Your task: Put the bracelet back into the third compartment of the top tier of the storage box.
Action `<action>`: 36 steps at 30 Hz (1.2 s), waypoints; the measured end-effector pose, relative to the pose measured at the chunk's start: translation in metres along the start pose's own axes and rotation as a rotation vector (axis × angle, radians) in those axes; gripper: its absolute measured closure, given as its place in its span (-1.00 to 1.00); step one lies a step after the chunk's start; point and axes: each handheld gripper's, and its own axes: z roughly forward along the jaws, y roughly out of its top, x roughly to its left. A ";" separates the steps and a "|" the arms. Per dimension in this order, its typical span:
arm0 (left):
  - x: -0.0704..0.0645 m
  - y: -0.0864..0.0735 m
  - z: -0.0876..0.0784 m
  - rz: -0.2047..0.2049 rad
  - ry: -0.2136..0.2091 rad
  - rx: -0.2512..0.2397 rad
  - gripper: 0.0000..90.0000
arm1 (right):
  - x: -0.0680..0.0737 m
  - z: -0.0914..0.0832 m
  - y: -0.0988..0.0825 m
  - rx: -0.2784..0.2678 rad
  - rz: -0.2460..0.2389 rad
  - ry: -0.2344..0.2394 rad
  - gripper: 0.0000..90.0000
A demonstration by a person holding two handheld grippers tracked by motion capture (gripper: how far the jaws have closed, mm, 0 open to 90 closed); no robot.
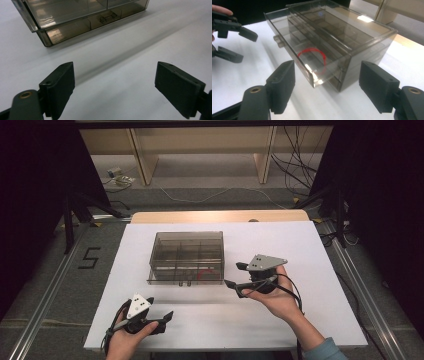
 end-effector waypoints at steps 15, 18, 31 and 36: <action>-0.001 -0.001 0.001 0.003 -0.002 0.005 -0.64 | -0.018 -0.035 -0.041 0.003 0.087 -0.040 -0.47; -0.001 -0.001 0.001 0.004 -0.003 0.005 -0.64 | -0.019 -0.040 -0.048 0.003 0.098 -0.046 -0.49; -0.002 -0.001 0.001 0.012 -0.011 0.009 -0.64 | -0.022 -0.063 -0.080 0.006 0.138 -0.085 -0.53; -0.004 -0.001 0.002 0.018 -0.015 0.010 -0.64 | -0.022 -0.069 -0.087 0.006 0.152 -0.097 -0.54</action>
